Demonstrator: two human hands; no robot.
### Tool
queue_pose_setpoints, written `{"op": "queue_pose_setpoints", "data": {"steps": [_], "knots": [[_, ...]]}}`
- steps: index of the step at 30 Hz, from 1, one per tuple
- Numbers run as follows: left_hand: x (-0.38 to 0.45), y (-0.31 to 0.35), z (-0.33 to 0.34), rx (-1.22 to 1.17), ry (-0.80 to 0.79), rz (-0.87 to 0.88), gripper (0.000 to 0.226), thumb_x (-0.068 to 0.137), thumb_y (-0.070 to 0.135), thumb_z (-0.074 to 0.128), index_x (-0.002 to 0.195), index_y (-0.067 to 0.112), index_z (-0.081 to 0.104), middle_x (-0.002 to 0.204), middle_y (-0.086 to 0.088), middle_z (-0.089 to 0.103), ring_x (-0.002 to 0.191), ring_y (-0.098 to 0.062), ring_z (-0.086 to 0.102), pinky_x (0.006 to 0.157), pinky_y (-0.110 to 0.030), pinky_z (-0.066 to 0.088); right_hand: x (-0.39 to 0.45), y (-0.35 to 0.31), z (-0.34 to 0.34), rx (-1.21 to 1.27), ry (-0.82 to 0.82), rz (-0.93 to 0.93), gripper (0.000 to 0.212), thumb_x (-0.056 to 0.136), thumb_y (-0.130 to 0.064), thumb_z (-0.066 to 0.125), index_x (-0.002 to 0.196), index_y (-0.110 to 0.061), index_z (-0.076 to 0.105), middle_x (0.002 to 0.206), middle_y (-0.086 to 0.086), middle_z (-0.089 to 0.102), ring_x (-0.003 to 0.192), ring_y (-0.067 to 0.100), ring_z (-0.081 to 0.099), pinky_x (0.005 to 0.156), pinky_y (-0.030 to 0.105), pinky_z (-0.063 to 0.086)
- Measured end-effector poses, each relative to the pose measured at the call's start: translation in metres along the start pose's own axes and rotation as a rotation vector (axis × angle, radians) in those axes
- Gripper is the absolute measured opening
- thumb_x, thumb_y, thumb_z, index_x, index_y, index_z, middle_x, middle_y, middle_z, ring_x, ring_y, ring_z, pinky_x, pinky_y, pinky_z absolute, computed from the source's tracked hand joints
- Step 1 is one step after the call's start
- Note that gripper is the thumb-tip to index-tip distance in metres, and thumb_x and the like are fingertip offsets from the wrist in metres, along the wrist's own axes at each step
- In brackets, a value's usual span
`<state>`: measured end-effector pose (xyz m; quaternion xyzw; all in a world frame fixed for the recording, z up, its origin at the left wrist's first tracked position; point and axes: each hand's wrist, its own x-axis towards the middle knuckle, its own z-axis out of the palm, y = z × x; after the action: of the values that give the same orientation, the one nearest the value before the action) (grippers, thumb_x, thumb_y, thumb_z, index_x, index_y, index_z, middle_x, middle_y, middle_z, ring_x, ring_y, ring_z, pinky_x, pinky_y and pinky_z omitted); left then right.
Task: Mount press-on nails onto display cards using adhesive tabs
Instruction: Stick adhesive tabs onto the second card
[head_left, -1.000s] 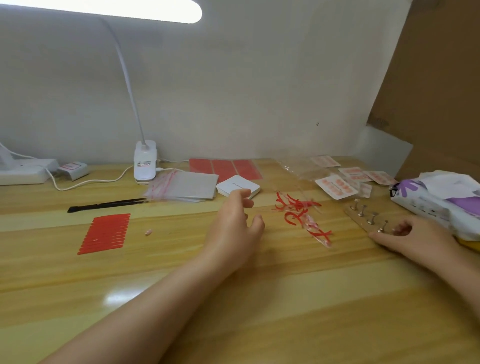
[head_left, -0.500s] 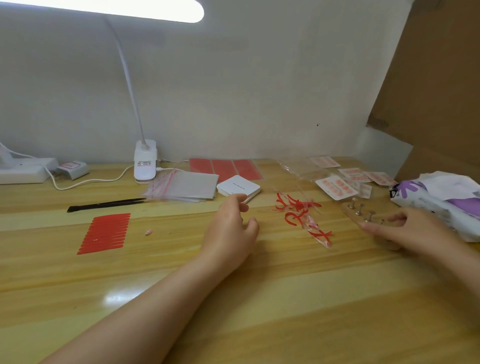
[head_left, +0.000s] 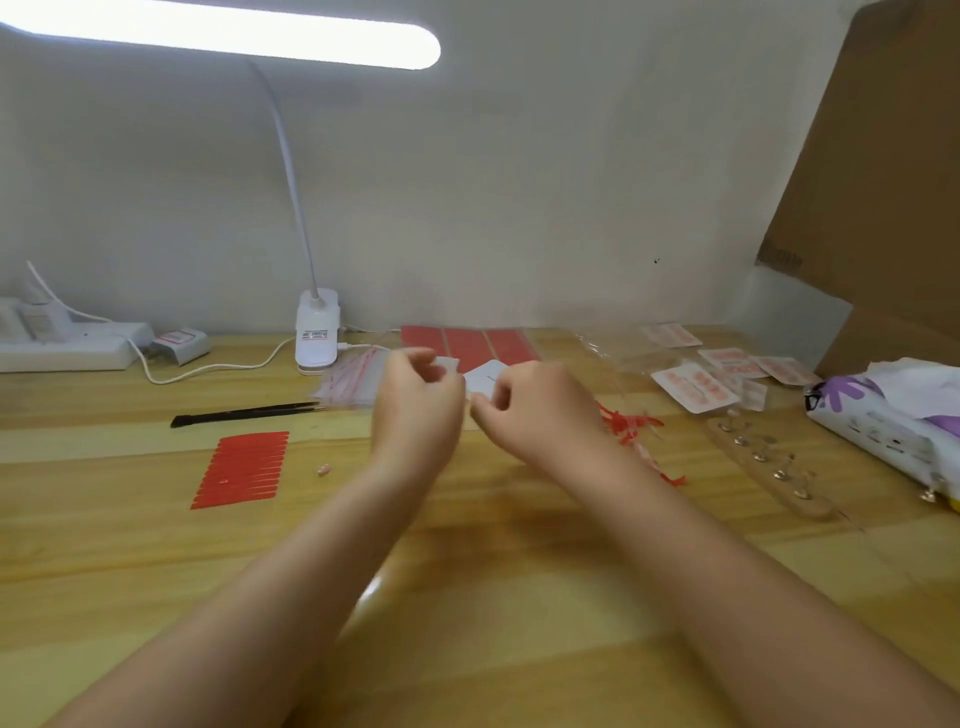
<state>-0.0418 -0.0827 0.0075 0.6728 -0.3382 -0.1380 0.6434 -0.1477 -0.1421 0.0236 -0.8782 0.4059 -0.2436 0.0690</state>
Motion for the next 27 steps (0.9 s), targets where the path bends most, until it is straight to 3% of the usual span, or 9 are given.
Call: {"op": "queue_pose_setpoints", "data": {"steps": [4, 9, 12, 14, 18, 23, 27], "knots": [[0.045, 0.006, -0.049, 0.043, 0.026, -0.103, 0.017, 0.085, 0.015, 0.048, 0.096, 0.018, 0.061, 0.081, 0.003, 0.056, 0.083, -0.023, 0.056, 0.072, -0.031, 0.043, 0.008, -0.038, 0.025, 0.215, -0.059, 0.026, 0.019, 0.083, -0.035, 0.055, 0.074, -0.019, 0.062, 0.078, -0.005, 0.064, 0.078, 0.018, 0.058, 0.056, 0.026, 0.041], [0.046, -0.017, -0.118, 0.294, 0.067, 0.045, 0.015, 0.092, 0.028, 0.054, 0.104, 0.021, 0.057, 0.1, 0.003, 0.061, 0.095, -0.021, 0.061, 0.087, -0.04, 0.05, 0.011, -0.081, 0.047, 0.307, -0.104, -0.033, 0.015, 0.086, -0.031, 0.053, 0.091, -0.02, 0.062, 0.083, -0.003, 0.064, 0.078, 0.02, 0.06, 0.057, 0.027, 0.042], [0.038, -0.032, -0.177, 0.501, 0.089, 0.297, 0.024, 0.097, 0.048, 0.046, 0.1, 0.027, 0.057, 0.097, 0.01, 0.054, 0.087, -0.004, 0.055, 0.073, -0.024, 0.043, 0.01, -0.103, 0.061, 0.237, -0.104, -0.104, 0.017, 0.09, -0.029, 0.052, 0.097, -0.019, 0.064, 0.091, 0.002, 0.067, 0.085, 0.024, 0.061, 0.062, 0.028, 0.041], [0.041, -0.04, -0.222, 0.635, 0.142, 0.329, 0.027, 0.096, 0.053, 0.042, 0.096, 0.029, 0.056, 0.093, 0.012, 0.05, 0.082, -0.002, 0.05, 0.066, -0.023, 0.037, 0.008, -0.118, 0.073, 0.199, -0.072, -0.166, 0.019, 0.091, -0.029, 0.051, 0.101, -0.018, 0.063, 0.094, 0.003, 0.068, 0.088, 0.027, 0.062, 0.065, 0.031, 0.045], [0.06, -0.058, -0.311, 0.869, 0.347, 0.089, 0.03, 0.096, 0.048, 0.045, 0.103, 0.022, 0.056, 0.1, 0.002, 0.053, 0.079, -0.009, 0.05, 0.064, -0.03, 0.039, -0.001, -0.148, 0.097, 0.198, 0.029, -0.293, 0.02, 0.091, -0.029, 0.048, 0.1, -0.017, 0.062, 0.093, 0.001, 0.067, 0.089, 0.026, 0.061, 0.068, 0.033, 0.047], [0.065, -0.086, -0.377, 1.041, 0.372, -0.12, 0.027, 0.096, 0.034, 0.051, 0.115, 0.016, 0.058, 0.116, -0.006, 0.06, 0.1, -0.024, 0.057, 0.08, -0.04, 0.049, -0.012, -0.157, 0.113, 0.188, 0.09, -0.405, 0.021, 0.09, -0.033, 0.05, 0.095, -0.016, 0.062, 0.088, 0.001, 0.066, 0.083, 0.026, 0.059, 0.064, 0.035, 0.042], [0.076, -0.101, -0.395, 1.268, 0.487, -0.208, 0.032, 0.093, 0.029, 0.054, 0.118, 0.01, 0.057, 0.125, -0.016, 0.055, 0.116, -0.036, 0.049, 0.094, -0.046, 0.043, -0.014, -0.156, 0.114, 0.198, 0.115, -0.43, 0.018, 0.085, -0.031, 0.06, 0.085, -0.014, 0.065, 0.079, 0.002, 0.064, 0.078, 0.027, 0.055, 0.064, 0.035, 0.04]]}}
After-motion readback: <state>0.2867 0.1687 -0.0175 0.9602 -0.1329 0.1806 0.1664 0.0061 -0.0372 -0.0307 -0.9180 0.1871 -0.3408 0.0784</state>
